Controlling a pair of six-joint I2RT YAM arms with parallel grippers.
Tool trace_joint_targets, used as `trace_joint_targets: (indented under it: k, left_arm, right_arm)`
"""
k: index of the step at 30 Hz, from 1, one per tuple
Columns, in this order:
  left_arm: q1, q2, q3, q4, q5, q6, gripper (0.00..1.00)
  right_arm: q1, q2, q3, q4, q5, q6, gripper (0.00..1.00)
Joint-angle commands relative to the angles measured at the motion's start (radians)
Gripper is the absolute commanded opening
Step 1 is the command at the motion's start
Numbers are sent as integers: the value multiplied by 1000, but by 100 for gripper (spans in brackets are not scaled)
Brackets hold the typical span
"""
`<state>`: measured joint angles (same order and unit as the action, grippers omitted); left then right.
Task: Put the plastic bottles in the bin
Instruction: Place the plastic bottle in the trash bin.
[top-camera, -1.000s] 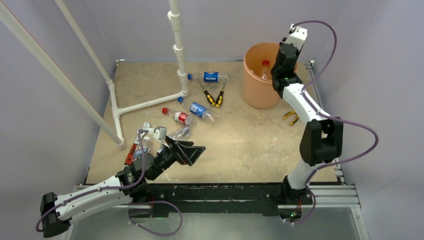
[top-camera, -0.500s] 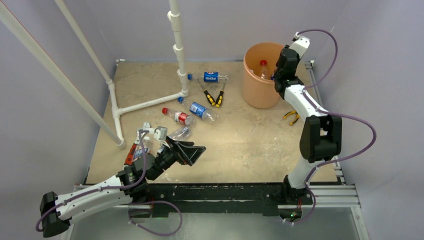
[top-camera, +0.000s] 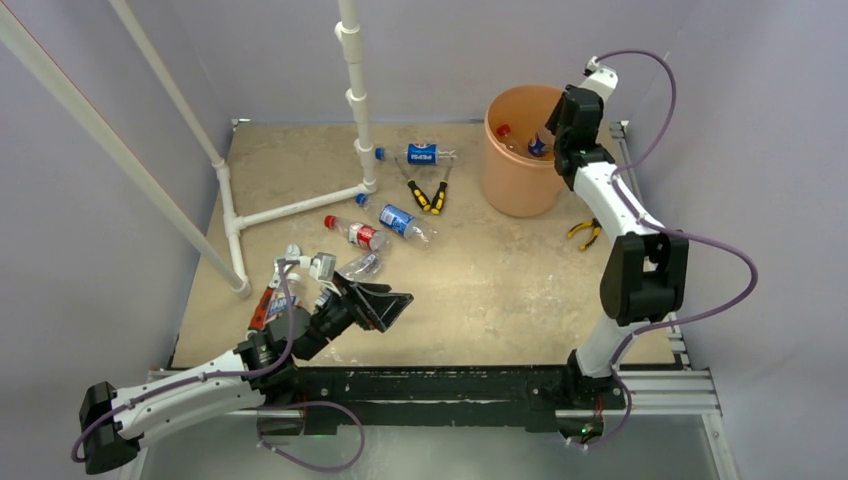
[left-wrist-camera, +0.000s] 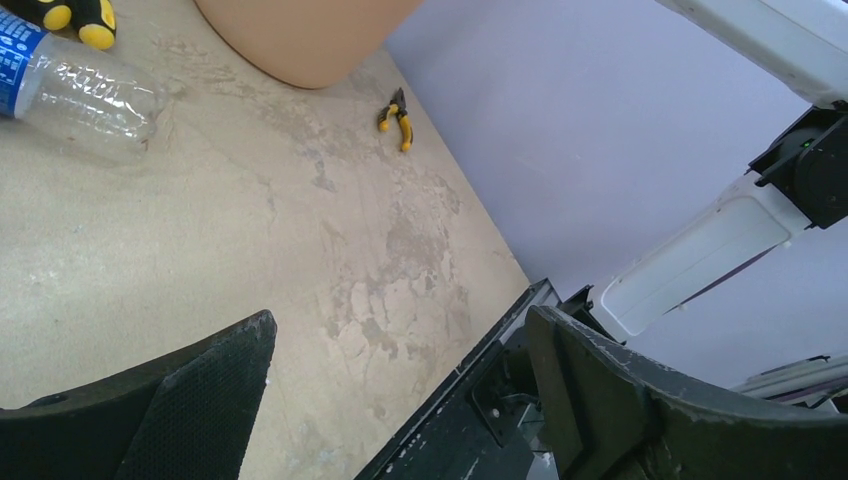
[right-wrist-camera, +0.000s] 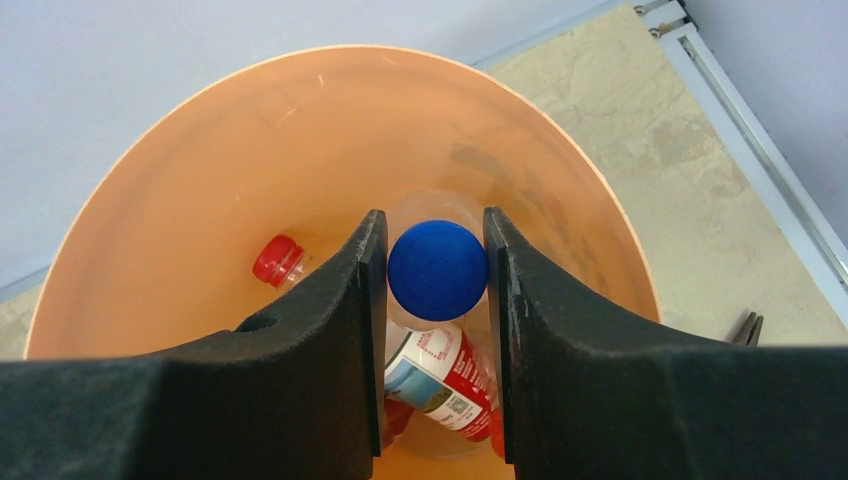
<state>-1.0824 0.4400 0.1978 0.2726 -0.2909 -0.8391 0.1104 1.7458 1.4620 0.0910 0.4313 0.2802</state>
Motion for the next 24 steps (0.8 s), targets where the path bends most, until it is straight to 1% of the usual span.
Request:
trace_joint_targets:
  k: [1, 11, 12, 14, 20, 22, 24]
  left_arm:
    - [-2, -8, -9, 36, 21, -17, 94]
    - [-2, -22, -11, 12, 27, -25, 94]
    - [-2, -24, -12, 10, 26, -26, 94]
    - [-2, -26, -13, 7, 24, -25, 94]
    - [-2, -22, -8, 8, 24, -25, 94]
    - [-2, -20, -6, 6, 22, -29, 94]
    - [-2, -18, -6, 4, 19, -32, 94]
  right_arm:
    - [2, 25, 40, -57, -55, 2, 0]
    - [1, 87, 45, -118, -47, -12, 0]
    - [1, 90, 48, -124, -47, -10, 2]
    - [2, 86, 55, -128, -47, -1, 14]
    - [2, 36, 94, -136, -48, 14, 62]
    - [2, 15, 118, -140, -45, 14, 72]
    - [2, -6, 141, -140, -29, 14, 76]
